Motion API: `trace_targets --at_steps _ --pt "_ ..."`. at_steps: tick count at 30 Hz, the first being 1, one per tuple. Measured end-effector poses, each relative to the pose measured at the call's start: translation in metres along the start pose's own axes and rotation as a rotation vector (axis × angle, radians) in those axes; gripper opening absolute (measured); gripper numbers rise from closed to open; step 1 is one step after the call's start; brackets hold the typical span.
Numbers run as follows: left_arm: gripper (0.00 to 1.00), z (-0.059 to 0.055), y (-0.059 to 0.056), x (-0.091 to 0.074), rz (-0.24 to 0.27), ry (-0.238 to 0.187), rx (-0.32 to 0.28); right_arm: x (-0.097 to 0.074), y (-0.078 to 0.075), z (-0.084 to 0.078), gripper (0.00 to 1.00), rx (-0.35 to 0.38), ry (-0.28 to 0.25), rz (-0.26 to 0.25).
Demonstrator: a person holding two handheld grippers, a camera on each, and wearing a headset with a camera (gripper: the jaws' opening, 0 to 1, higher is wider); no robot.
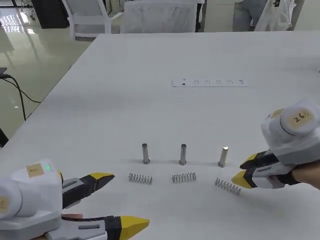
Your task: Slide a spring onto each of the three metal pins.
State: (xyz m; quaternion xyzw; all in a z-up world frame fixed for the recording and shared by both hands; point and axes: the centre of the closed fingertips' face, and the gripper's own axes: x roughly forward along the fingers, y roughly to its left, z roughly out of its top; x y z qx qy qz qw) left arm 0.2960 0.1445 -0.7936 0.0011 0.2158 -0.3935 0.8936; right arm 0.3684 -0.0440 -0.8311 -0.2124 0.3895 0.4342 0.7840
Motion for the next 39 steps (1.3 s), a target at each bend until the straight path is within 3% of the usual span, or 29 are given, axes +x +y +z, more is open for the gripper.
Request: trace_targets --at_steps 12,39 --pt "0.72 -0.001 -0.001 0.0 -0.002 0.003 0.0 0.011 0.011 -0.014 0.18 -0.039 0.056 0.039" --pt "0.72 -0.003 0.001 0.002 -0.006 0.001 -0.011 0.022 0.013 -0.027 0.13 -0.073 0.111 0.049"
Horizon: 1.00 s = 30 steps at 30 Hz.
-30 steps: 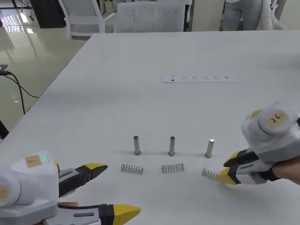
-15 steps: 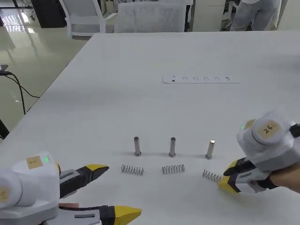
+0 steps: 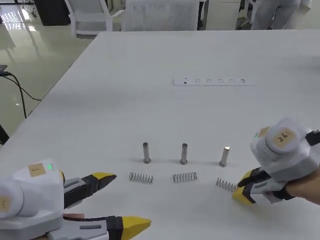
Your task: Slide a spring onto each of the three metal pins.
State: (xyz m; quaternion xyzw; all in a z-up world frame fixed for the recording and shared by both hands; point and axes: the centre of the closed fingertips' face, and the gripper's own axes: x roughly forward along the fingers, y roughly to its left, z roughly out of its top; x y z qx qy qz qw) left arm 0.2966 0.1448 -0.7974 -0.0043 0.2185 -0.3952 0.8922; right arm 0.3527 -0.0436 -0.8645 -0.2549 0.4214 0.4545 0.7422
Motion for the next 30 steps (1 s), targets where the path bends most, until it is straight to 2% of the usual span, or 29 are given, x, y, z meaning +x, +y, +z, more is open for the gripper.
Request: trace_targets --at_steps 9,20,30 --pt "0.72 0.0 -0.001 0.001 -0.002 0.001 0.0 0.001 0.001 0.001 0.09 -0.035 0.002 -0.006" --pt "0.71 0.001 -0.003 0.003 -0.008 0.004 0.007 0.0 0.001 0.001 0.07 -0.04 0.003 -0.01" --pt "0.7 0.003 -0.006 0.008 -0.029 0.01 0.026 -0.007 0.009 0.012 0.07 -0.053 -0.015 0.011"
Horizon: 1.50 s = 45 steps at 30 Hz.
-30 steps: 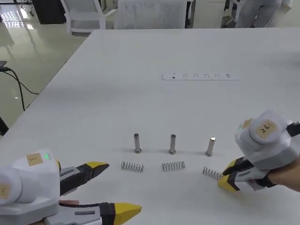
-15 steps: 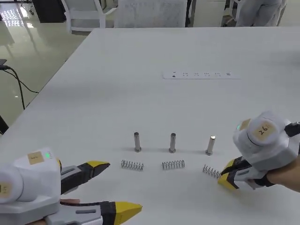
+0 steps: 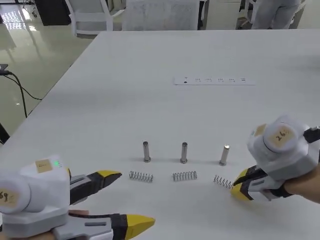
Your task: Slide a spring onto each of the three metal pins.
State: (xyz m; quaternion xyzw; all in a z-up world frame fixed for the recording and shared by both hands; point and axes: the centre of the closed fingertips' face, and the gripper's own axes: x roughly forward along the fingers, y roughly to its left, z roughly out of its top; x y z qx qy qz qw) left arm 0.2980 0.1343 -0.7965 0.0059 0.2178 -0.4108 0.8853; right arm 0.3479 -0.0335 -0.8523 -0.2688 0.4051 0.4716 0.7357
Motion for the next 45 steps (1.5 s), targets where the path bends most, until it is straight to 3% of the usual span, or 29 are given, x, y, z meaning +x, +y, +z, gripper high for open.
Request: trace_targets --at_steps 13,28,45 --pt "0.69 0.009 -0.007 0.009 -0.054 0.019 0.055 -0.008 0.014 0.024 0.07 -0.044 -0.035 0.035" --pt "0.66 0.011 -0.016 0.02 -0.105 0.051 0.111 -0.012 0.032 0.043 0.07 -0.125 -0.034 0.064" --pt "0.63 0.02 -0.022 0.031 -0.144 0.051 0.148 -0.012 0.054 0.062 0.07 -0.219 -0.034 0.106"
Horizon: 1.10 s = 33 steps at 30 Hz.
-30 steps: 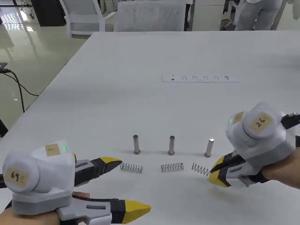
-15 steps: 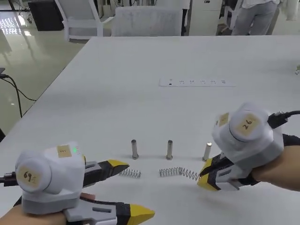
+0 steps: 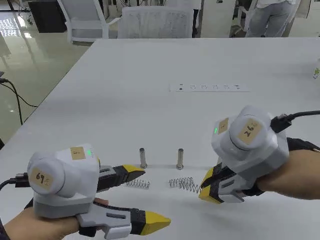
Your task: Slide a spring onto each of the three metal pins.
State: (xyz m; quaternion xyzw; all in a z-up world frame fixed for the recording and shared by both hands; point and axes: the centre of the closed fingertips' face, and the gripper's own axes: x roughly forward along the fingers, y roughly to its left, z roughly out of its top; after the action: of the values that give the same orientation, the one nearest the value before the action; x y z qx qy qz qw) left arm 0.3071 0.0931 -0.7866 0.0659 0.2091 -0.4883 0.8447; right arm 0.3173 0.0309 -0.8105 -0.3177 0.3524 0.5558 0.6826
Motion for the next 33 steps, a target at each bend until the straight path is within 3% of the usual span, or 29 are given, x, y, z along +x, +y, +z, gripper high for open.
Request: trace_targets --at_steps 23,33 --pt "0.46 0.001 -0.017 0.006 -0.076 0.003 0.049 0.002 0.026 0.014 0.07 -0.067 -0.019 0.098" --pt "0.34 0.001 -0.028 0.008 -0.117 0.0 0.07 0.003 0.037 0.015 0.07 -0.103 -0.017 0.14"
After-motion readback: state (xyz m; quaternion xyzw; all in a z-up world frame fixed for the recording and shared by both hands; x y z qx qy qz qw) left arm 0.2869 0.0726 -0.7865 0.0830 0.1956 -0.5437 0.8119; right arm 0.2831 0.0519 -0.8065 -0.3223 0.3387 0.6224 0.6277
